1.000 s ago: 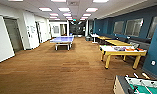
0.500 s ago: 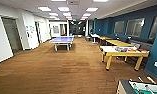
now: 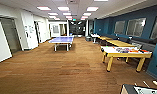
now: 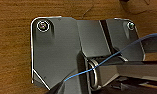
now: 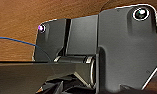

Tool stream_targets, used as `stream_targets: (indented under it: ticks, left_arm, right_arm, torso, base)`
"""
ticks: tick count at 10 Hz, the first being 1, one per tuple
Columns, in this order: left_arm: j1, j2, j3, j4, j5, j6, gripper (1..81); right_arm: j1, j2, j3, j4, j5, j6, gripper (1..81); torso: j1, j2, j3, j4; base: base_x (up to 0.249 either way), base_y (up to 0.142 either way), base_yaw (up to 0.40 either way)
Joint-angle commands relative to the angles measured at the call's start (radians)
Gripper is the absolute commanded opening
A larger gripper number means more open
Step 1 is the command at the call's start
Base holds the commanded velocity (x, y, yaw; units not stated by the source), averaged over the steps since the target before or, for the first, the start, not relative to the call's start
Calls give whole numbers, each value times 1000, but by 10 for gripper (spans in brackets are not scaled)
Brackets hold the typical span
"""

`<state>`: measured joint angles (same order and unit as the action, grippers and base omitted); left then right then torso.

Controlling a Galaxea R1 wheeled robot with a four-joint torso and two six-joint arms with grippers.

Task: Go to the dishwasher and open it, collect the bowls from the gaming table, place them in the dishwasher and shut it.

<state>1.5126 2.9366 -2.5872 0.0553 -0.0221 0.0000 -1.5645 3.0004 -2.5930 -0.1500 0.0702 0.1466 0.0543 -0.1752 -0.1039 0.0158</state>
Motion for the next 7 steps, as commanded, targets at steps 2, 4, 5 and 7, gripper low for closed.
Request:
stream_targets:
  ticks: [2, 4, 5, 7]
  left_arm:
    - [-56, -8, 1, -8, 51, 2, 811]
    - [-56, -8, 1, -6, 51, 2, 811]
    - [-55, -8, 1, -6, 51, 2, 811]
    - [-54, -5, 2, -5, 51, 2, 811]
  right_arm:
    - [51, 7, 5, -3, -46, -2, 811]
    - [51, 7, 5, -3, -46, -2, 811]
    - [51, 7, 5, 1, -46, -2, 811]
    - [49, 7, 5, -2, -46, -2, 811]
  torso:
    - [0, 0, 0, 0]
    - [0, 0, 0, 0]
    - [0, 0, 0, 0]
    - [0, 0, 0, 0]
  base:
    - [173, 0, 0]
    - [173, 0, 0]
    - [173, 0, 0]
    - [173, 0, 0]
